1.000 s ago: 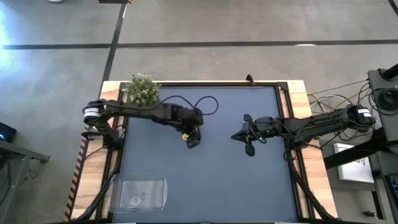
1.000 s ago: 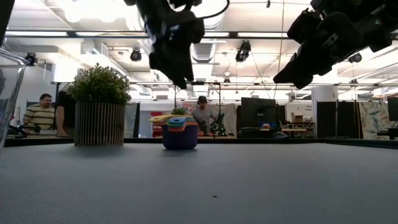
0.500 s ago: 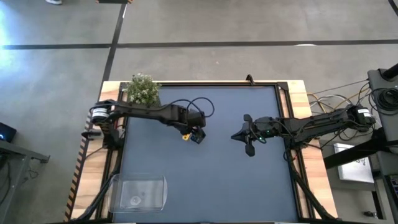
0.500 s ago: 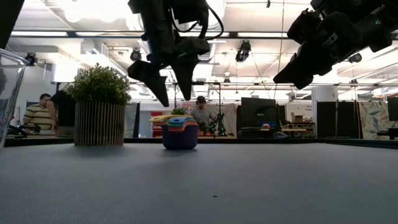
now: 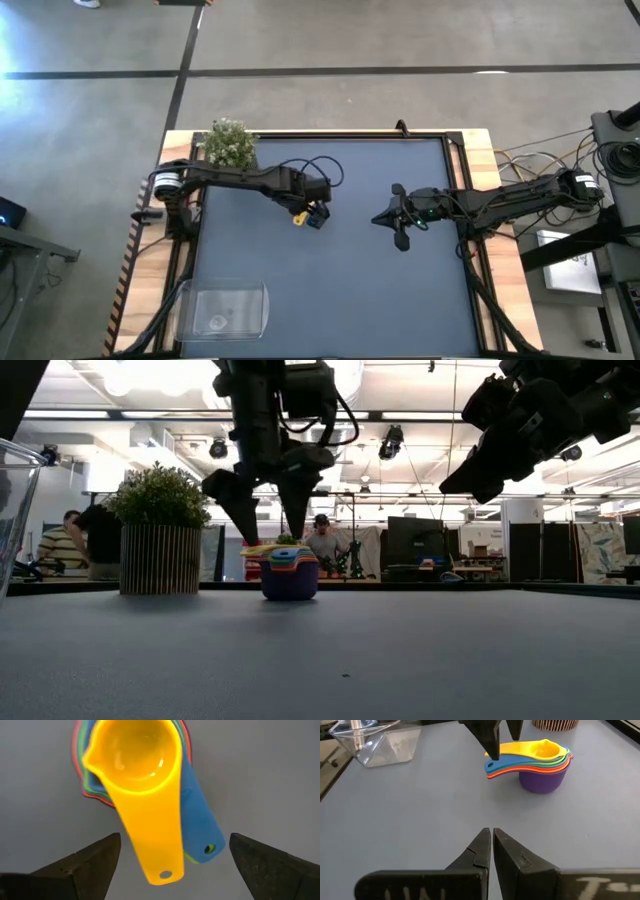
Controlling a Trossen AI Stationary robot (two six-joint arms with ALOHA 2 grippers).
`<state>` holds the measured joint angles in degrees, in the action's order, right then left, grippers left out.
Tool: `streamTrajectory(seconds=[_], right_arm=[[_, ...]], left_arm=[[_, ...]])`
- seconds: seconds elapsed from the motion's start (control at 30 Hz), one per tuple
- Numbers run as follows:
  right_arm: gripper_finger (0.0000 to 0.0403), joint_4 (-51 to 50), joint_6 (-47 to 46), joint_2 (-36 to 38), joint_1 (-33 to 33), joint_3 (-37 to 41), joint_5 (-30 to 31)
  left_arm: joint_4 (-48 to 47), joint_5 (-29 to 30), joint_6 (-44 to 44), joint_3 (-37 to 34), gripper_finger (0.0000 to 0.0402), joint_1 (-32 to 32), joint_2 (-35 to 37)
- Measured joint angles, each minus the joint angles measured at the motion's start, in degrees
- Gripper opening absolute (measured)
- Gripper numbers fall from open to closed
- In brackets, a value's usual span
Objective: Nest measuring cups in basket
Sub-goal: Stack the yellow measuring cup on top of the blue measuring cup, then put the stacked measuring cups into the transparent bin
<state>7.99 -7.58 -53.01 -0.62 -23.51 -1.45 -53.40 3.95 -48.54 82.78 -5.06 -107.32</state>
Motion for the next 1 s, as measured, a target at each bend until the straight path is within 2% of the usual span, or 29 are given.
streamTrajectory(seconds=[0.23, 0.4, 0.73, 1.0], right_arm=[[0.0009, 0.0, 0.1, 0.0, 0.0, 0.0, 0.0], [0.0009, 0.0, 0.2, 0.0, 0.0, 0.0, 0.0], [0.0009, 0.1, 0.1, 0.0, 0.0, 0.0, 0.0], [0.0009, 0.4, 0.1, 0.0, 0.0, 0.0, 0.0]], left_arm=[[3.0, -3.7, -0.6, 0.0, 0.0357, -0.1, -2.0], [6.6, -4.7, -4.7, 0.0, 0.0357, -0.1, -2.5], [5.8, -4.4, -10.0, 0.0, 0.0357, -0.1, -3.1], [6.9, -1.4, -14.5, 0.1, 0.0346, -0.1, -4.5]])
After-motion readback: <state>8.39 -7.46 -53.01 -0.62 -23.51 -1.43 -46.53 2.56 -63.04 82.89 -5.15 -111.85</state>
